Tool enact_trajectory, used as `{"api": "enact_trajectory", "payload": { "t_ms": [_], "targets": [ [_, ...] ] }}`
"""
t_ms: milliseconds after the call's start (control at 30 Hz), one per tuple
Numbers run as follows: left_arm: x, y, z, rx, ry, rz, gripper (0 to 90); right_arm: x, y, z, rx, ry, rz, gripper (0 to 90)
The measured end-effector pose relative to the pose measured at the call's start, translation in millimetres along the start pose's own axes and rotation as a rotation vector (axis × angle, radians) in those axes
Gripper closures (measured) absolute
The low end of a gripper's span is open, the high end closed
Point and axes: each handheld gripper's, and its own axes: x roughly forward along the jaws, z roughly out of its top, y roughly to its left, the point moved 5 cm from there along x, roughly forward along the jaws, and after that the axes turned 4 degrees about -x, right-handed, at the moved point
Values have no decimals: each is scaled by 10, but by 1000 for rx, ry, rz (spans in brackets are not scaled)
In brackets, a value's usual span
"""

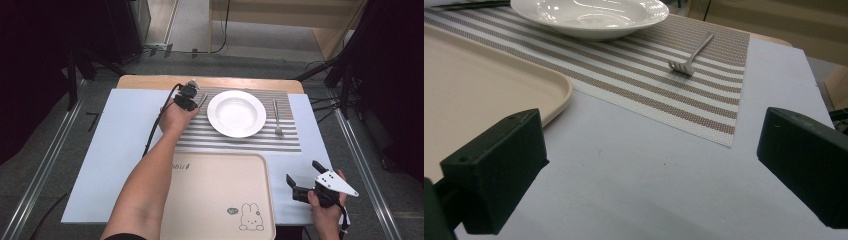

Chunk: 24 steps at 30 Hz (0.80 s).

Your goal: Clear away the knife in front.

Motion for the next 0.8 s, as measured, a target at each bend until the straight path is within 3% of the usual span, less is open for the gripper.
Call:
{"api": "enact_trajectory", "payload": {
  "t_ms": [167, 333, 800],
  "targets": [
    [-28, 21, -22, 16, 1, 7, 801, -4, -3, 0, 1, -3, 2, 0],
    [-148, 26, -32, 3, -59, -35, 800, -9, -3, -2, 9, -2, -1, 0],
    [-342, 48, -196, 35, -102, -68, 800, -8, -7, -1, 9, -1, -4, 0]
  ]
}}
